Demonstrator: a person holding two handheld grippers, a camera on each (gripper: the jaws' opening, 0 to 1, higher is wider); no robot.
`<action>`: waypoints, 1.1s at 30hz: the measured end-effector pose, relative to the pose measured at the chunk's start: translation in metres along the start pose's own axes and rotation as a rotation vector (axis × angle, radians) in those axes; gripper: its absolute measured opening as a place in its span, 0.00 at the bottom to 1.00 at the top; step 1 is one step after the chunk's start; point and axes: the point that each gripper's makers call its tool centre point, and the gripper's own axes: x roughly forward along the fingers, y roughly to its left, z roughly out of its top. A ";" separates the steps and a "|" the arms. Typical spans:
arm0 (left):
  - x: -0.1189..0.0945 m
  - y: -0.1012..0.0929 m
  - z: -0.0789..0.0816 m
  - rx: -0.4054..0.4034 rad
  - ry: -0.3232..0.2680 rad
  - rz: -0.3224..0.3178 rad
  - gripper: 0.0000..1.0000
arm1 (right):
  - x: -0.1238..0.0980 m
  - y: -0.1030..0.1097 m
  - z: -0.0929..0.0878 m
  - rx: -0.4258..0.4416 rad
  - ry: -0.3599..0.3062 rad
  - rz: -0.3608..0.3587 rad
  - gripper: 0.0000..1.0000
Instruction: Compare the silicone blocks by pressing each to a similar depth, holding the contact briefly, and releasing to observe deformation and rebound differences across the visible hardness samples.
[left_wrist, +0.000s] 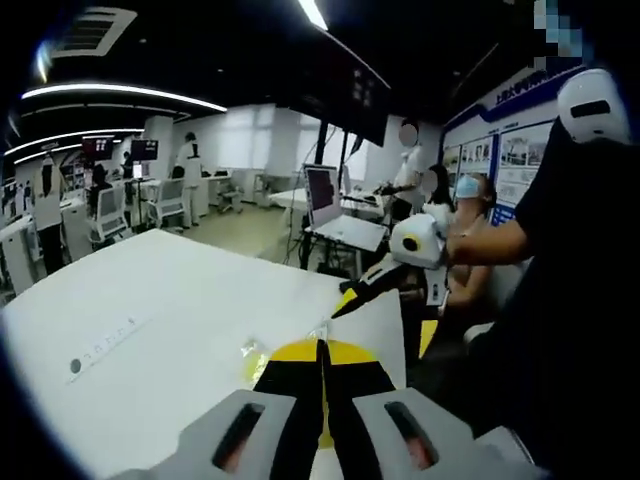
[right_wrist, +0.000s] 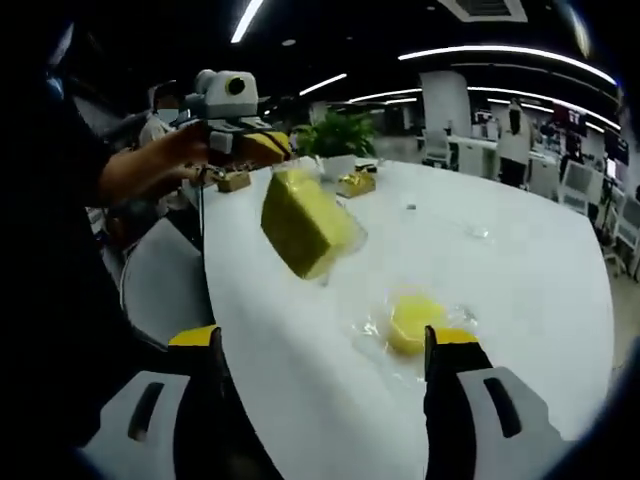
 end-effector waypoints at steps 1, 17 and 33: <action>0.001 -0.002 0.002 0.003 -0.001 -0.006 0.00 | 0.003 0.000 0.003 0.003 -0.009 0.007 0.76; 0.020 -0.043 0.026 0.068 -0.020 -0.151 0.00 | 0.024 0.017 0.051 0.059 -0.179 0.180 0.60; 0.018 -0.032 0.057 0.130 -0.049 -0.148 0.00 | 0.023 0.012 0.080 -0.032 -0.249 0.192 0.28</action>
